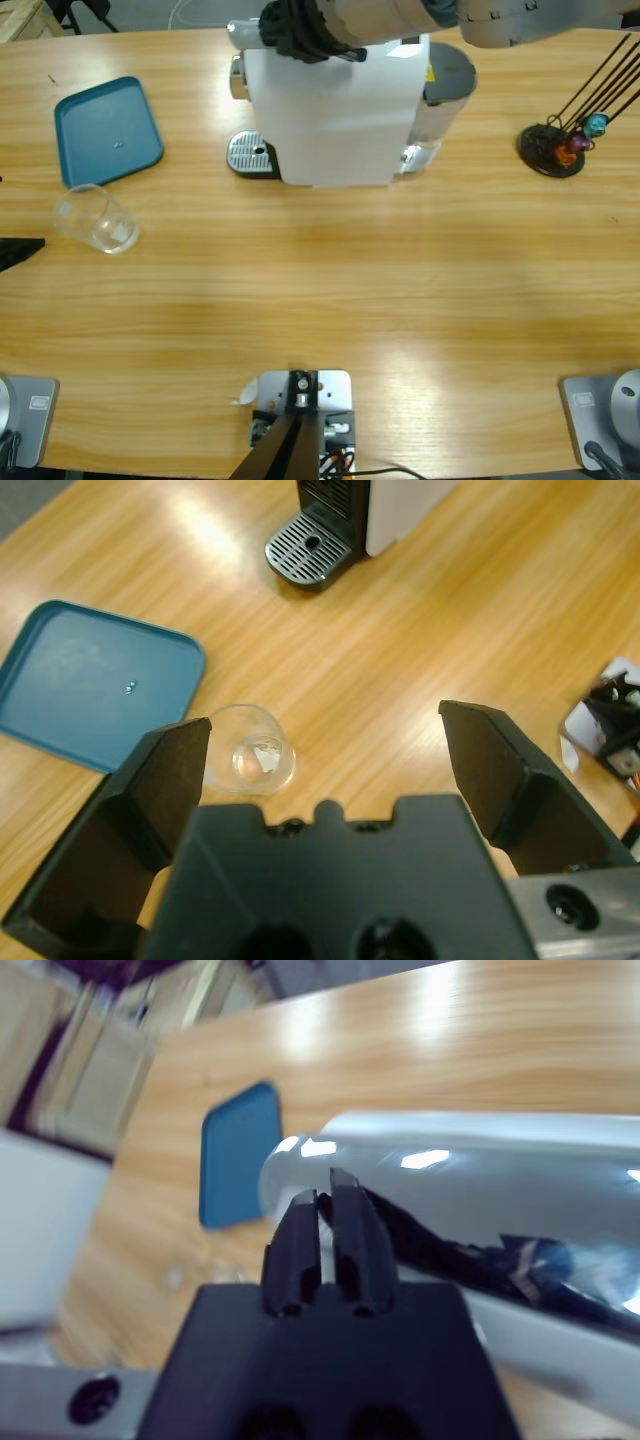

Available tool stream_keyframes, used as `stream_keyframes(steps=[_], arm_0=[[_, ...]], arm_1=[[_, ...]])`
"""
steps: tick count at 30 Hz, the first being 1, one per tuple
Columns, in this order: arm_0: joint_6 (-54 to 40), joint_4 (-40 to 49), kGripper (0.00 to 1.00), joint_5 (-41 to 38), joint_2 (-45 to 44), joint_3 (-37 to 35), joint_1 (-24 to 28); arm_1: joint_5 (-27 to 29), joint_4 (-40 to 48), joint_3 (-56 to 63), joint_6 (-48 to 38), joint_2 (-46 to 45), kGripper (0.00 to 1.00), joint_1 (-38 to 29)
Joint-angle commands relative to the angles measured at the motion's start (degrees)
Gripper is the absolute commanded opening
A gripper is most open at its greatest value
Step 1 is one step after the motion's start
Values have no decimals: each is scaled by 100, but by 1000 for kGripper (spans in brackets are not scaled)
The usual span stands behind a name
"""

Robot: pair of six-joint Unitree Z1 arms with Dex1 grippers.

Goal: Pour coffee

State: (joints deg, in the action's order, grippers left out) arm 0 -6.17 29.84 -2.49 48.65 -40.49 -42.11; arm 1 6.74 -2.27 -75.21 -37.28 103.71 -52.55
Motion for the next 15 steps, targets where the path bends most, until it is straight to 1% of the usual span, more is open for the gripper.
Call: stream_keyframes(steps=[1, 4, 7, 9, 11, 13, 15], arm_0=[[864, -676, 1000, 1619, -129, 588, -43], [1236, -975, 1000, 1573, 231, 667, -43], [1380, -1441, 1000, 1286, 236, 931, -45], [1382, -1502, 1000, 1316, 250, 1158, -45], [1463, -1509, 1000, 1529, 296, 1121, -45], [1755, -1483, 1000, 1740, 539, 1051, -43], [2068, -1488, 1000, 1682, 780, 1056, -64]], arm_1=[[-1642, -228, 666, 2274, -1410, 1000, -80], [-1612, -768, 675, 2431, -1864, 1000, -80], [-1567, -1061, 930, 2605, -2322, 1000, -80], [-1433, -1270, 1139, 2673, -2502, 1000, -80], [-1368, -1561, 1373, 2877, -2619, 1000, -80], [-1368, -1627, 1801, 3039, -2767, 1000, -80], [-1365, -1626, 2216, 3127, -2980, 1000, -71]])
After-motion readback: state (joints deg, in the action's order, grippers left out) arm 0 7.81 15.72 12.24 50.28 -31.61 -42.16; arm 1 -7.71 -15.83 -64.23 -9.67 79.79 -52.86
